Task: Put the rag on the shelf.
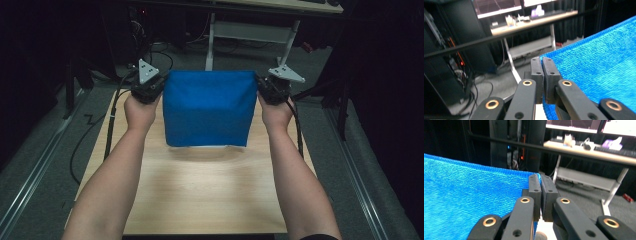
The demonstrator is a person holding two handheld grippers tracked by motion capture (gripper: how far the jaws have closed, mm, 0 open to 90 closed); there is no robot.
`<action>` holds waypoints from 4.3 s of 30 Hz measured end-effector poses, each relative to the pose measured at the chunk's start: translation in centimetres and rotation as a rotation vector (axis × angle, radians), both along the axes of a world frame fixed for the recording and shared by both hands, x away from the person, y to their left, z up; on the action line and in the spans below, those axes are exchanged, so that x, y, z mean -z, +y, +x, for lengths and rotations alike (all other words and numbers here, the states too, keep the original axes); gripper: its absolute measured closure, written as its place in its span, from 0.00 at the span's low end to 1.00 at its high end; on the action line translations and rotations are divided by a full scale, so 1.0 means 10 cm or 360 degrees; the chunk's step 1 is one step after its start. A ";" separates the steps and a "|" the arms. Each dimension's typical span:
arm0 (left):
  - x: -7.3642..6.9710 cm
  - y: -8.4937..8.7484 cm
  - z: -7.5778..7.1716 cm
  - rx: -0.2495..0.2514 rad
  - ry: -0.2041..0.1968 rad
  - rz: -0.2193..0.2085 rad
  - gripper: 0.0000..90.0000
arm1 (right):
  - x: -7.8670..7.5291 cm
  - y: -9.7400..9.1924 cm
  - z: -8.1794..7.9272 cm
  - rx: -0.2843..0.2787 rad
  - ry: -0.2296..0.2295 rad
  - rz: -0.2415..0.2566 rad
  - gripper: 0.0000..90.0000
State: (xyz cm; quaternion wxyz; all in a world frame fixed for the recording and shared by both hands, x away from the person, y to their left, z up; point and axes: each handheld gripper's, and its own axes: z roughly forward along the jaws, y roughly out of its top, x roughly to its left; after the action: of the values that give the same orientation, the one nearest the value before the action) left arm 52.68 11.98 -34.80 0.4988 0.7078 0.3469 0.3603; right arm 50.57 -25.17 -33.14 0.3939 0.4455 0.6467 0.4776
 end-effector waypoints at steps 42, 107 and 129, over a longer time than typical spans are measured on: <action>1.40 0.05 -0.13 0.0166 0.0581 -0.0068 0.97 | 1.48 0.02 -0.02 -0.0087 0.0512 -0.0012 0.99; 1.30 0.75 -0.66 -0.0084 0.0497 -0.0130 0.63 | 1.22 -0.41 -0.60 0.0020 0.0385 -0.0013 0.63; 1.28 0.72 -1.61 0.0065 0.0564 -0.0090 0.56 | 1.15 -0.24 -1.48 -0.0126 0.0314 -0.0148 0.53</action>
State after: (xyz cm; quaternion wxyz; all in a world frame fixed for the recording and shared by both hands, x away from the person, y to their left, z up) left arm 36.58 19.22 -47.60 0.4568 0.7527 0.4251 0.2099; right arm 35.82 -27.61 -44.62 0.3294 0.4458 0.7209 0.4161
